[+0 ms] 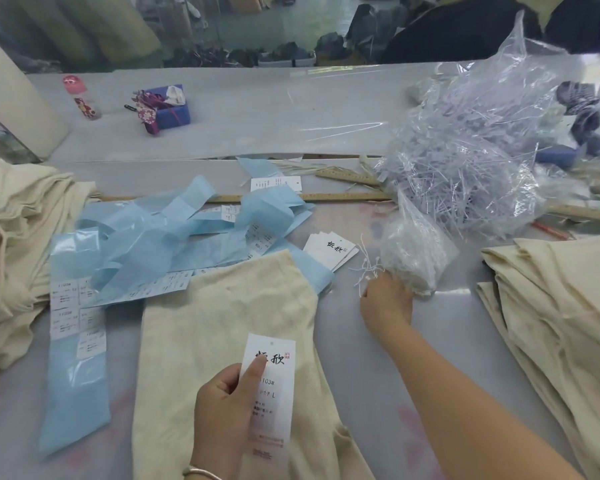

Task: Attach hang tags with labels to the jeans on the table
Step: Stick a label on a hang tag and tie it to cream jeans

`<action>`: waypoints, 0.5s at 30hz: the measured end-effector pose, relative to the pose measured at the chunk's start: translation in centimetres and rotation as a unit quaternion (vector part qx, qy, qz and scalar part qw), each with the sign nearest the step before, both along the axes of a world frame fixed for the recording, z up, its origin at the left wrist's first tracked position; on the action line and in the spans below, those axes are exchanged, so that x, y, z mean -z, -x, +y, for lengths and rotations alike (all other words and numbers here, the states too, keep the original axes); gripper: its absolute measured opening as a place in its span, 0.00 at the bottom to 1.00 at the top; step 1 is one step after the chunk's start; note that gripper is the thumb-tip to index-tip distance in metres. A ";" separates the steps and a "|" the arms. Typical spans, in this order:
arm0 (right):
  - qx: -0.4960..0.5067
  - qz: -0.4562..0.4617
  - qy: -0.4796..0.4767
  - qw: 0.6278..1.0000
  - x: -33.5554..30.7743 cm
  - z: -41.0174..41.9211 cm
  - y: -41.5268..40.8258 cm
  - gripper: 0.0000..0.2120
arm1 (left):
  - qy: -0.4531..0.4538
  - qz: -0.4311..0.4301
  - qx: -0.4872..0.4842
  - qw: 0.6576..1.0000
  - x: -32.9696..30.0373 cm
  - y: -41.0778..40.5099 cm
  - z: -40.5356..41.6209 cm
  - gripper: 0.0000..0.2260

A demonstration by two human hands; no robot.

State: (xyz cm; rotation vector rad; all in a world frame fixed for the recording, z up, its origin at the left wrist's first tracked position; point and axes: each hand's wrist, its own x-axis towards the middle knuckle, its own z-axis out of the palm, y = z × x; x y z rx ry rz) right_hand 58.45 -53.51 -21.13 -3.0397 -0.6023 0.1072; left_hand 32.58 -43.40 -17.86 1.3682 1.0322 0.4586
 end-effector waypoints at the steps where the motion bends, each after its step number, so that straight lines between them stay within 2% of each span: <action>1: -0.003 0.008 0.002 1.000 0.0 0.0 0.0 0.20 | 0.003 -0.002 0.000 1.000 -0.1 0.1 0.0 0.21; 4: 0.011 0.022 -0.047 0.999 -0.6 -0.3 -0.1 0.20 | 0.014 -0.011 -0.001 1.000 -0.4 0.4 0.0 0.20; 6: 0.024 0.015 -0.167 0.986 -2.0 -0.7 0.0 0.12 | 0.021 -0.015 0.003 1.000 -0.8 0.7 0.1 0.19; 8: 0.026 -0.008 -0.305 0.952 -3.9 -1.2 0.7 0.04 | 0.038 -0.027 0.020 0.999 -1.6 1.0 0.3 0.17; 10: 0.047 0.025 -0.426 0.903 -6.0 -1.7 1.8 0.03 | 0.068 -0.049 0.038 0.996 -2.4 1.3 0.6 0.18; 11: 0.056 0.077 -0.490 0.866 -7.0 -1.9 2.6 0.04 | 0.091 -0.061 0.047 0.993 -2.8 1.4 0.7 0.18; 12: 0.061 0.146 -0.561 0.813 -8.1 -2.2 3.6 0.06 | 0.119 -0.076 0.058 0.988 -3.2 1.6 0.8 0.18; 14: 0.067 0.301 -0.679 0.667 -9.9 -2.9 5.8 0.10 | 0.178 -0.116 0.089 0.973 -4.0 1.9 0.9 0.16; 15: 0.069 0.365 -0.707 0.602 -10.6 -3.5 6.8 0.10 | 0.205 -0.137 0.105 0.964 -4.3 2.0 0.8 0.16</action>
